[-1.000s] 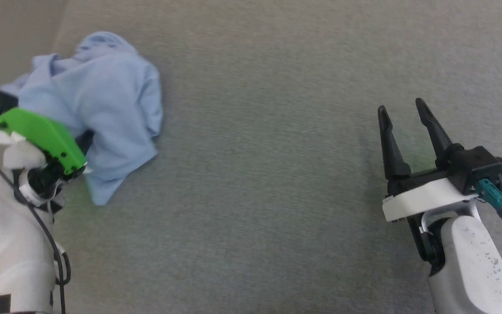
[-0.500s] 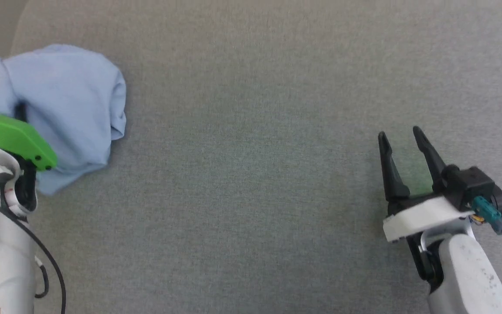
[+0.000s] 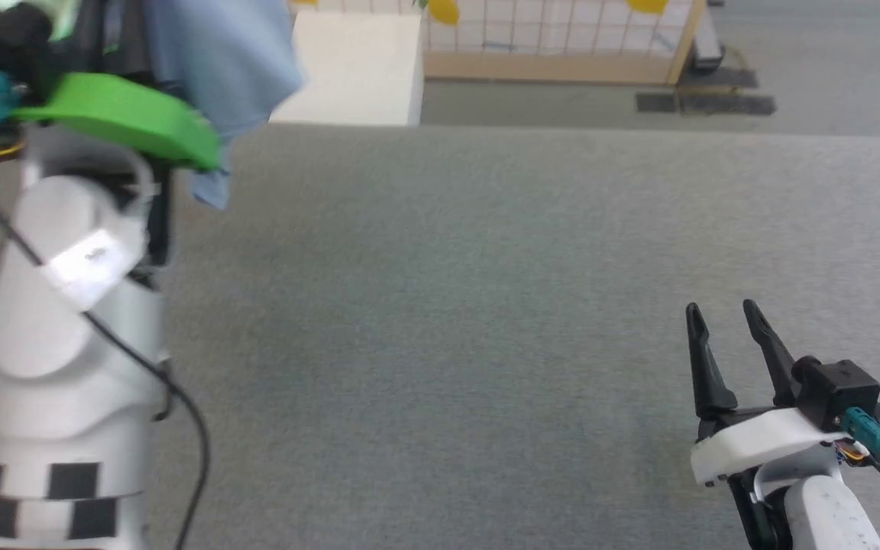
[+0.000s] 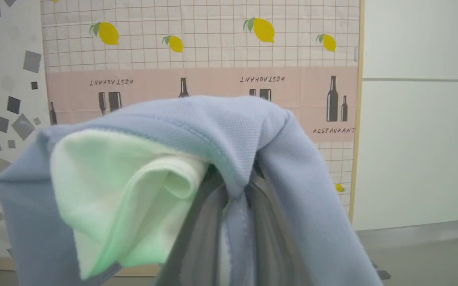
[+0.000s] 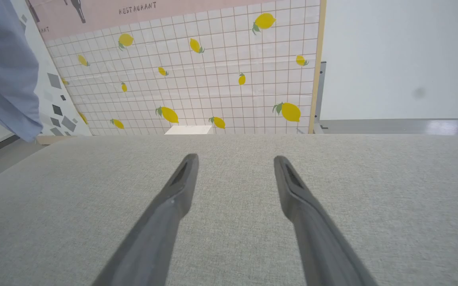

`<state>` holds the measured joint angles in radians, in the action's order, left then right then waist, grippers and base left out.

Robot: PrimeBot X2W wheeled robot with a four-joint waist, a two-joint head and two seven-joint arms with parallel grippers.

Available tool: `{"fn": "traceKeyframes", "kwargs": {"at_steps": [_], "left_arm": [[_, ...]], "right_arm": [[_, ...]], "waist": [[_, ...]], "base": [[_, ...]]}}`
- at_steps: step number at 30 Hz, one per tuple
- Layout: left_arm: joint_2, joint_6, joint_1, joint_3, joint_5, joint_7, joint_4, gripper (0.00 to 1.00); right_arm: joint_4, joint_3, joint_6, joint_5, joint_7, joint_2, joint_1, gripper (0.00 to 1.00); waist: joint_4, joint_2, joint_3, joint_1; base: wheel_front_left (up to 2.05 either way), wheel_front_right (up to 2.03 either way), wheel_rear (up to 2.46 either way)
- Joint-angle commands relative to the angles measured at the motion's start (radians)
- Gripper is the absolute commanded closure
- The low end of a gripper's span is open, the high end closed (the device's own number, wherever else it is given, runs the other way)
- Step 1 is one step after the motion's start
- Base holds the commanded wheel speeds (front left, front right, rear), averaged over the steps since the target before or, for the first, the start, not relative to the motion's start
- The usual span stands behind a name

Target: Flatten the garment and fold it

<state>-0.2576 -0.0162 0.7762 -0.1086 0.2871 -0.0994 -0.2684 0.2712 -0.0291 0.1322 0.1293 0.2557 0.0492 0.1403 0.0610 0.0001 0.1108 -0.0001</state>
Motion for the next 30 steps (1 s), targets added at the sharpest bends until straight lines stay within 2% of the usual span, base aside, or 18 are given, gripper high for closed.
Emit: {"fn": "traceKeyframes", "kwargs": {"at_steps": [1,7,14,18,21,26,27,28,29,30], "left_arm": [[0.039,-0.007,0.029,-0.023,0.004,-0.009,0.013,1.0],[0.16,-0.024,0.064,-0.117,0.034,-0.011,-0.003,1.0],[0.197,-0.026,0.01,-0.258,0.042,0.072,-0.126,1.0],[0.202,-0.028,-0.08,-0.334,0.066,0.229,-0.238,1.0],[0.203,-0.041,-0.158,-0.383,0.099,0.393,-0.327,1.0],[0.204,-0.054,-0.243,-0.417,0.152,0.569,-0.387,1.0],[0.204,-0.054,-0.256,-0.418,0.162,0.587,-0.386,0.93],[0.204,-0.052,-0.265,-0.417,0.169,0.591,-0.379,0.4],[0.204,-0.046,-0.271,-0.413,0.174,0.585,-0.369,0.0],[0.205,-0.04,-0.275,-0.408,0.176,0.568,-0.356,0.0]], "right_arm": [[-0.004,-0.009,-0.002,0.003,0.004,0.001,-0.015,0.0],[-0.023,-0.026,-0.002,-0.001,-0.005,0.001,-0.028,0.0],[-0.039,-0.018,-0.002,0.011,-0.016,0.001,-0.03,0.0],[-0.039,-0.016,-0.002,0.02,-0.015,0.001,-0.029,0.0],[-0.039,-0.013,-0.002,0.024,-0.014,0.001,-0.028,0.0],[-0.034,-0.013,-0.002,0.026,-0.013,0.001,-0.024,0.0],[-0.032,-0.011,-0.002,0.026,-0.013,0.001,-0.023,0.0],[-0.031,-0.009,-0.002,0.025,-0.013,0.001,-0.023,0.0],[-0.029,-0.008,-0.002,0.024,-0.013,0.001,-0.022,0.0],[-0.028,-0.005,-0.002,0.024,-0.014,0.001,-0.021,0.0]], "waist": [[-0.095,-0.0001,-0.08,0.0001],[-0.196,-0.0001,-0.085,0.0001],[-0.281,-0.0001,-0.059,0.0001],[-0.309,-0.0001,-0.038,0.0001],[-0.317,-0.0001,-0.025,0.0001],[-0.308,-0.0001,-0.01,0.0001],[-0.302,-0.0001,-0.009,0.0001],[-0.296,-0.0001,-0.009,0.0001],[-0.29,-0.0001,-0.01,0.0001],[-0.285,-0.0001,-0.012,0.0001]], "base": [[0.0,0.0,0.0],[0.0,0.0,0.0],[0.0,0.0,0.0],[0.0,0.0,0.0],[0.0,0.0,0.0],[0.0,0.0,0.0],[0.0,0.0,0.0],[0.0,0.0,0.0],[0.0,0.0,0.0],[0.0,0.0,0.0]]}}
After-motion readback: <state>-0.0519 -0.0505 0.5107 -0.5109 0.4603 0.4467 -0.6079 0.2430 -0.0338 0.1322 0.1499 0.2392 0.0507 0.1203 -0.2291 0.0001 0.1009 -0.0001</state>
